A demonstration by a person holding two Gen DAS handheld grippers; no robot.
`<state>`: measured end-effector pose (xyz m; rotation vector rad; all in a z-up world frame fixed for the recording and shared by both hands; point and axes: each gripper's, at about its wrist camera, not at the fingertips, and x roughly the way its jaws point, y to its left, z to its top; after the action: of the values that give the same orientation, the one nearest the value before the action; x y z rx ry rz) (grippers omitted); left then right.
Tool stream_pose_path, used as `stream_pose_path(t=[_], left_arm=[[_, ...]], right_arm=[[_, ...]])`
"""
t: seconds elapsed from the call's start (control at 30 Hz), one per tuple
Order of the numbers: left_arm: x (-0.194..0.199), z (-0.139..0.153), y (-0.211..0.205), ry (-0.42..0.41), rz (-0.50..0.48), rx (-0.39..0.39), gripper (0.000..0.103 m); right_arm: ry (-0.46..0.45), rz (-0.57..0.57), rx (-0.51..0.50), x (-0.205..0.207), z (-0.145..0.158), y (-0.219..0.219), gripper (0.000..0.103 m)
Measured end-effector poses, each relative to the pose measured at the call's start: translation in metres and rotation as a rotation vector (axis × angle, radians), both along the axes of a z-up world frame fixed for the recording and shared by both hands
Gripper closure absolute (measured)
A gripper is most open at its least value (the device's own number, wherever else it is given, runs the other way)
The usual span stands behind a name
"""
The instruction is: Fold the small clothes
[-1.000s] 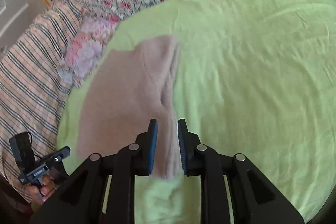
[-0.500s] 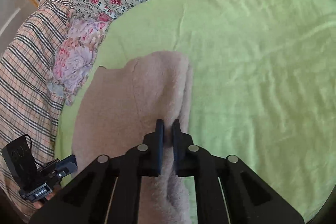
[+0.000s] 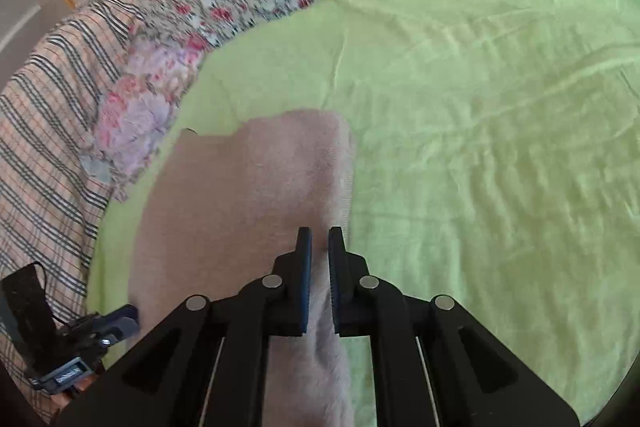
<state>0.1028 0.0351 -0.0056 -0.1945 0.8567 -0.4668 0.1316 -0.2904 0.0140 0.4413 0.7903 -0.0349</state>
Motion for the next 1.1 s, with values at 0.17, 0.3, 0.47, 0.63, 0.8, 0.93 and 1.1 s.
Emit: stream_pose_path(t=[0.17, 0.3, 0.47, 0.63, 0.8, 0.93, 1.1], left_arm=[[-0.027, 0.003, -0.002, 0.005, -0.030, -0.023, 0.089], [-0.045, -0.004, -0.007, 0.005, -0.071, -0.005, 0.087], [-0.039, -0.023, -0.002, 0.066, -0.059, -0.028, 0.087], [-0.037, -0.028, -0.006, 0.077, -0.066, -0.018, 0.087], [-0.035, -0.032, -0.006, 0.088, -0.064, -0.025, 0.088], [-0.037, -0.026, -0.007, 0.080, -0.063, -0.008, 0.087], [-0.047, -0.018, 0.002, 0.072, -0.059, -0.028, 0.085]], right_arm=[[0.016, 0.000, 0.025, 0.008, 0.000, -0.003, 0.087], [0.035, -0.019, 0.112, 0.041, -0.014, -0.024, 0.059], [0.084, -0.018, 0.194, 0.087, -0.034, -0.040, 0.059], [-0.020, -0.020, 0.123, 0.087, -0.010, -0.040, 0.095], [0.086, -0.064, 0.034, 0.087, -0.030, -0.038, 0.094], [0.039, -0.093, 0.055, 0.055, -0.014, -0.035, 0.088], [-0.066, 0.057, 0.065, -0.017, 0.016, 0.008, 0.088]])
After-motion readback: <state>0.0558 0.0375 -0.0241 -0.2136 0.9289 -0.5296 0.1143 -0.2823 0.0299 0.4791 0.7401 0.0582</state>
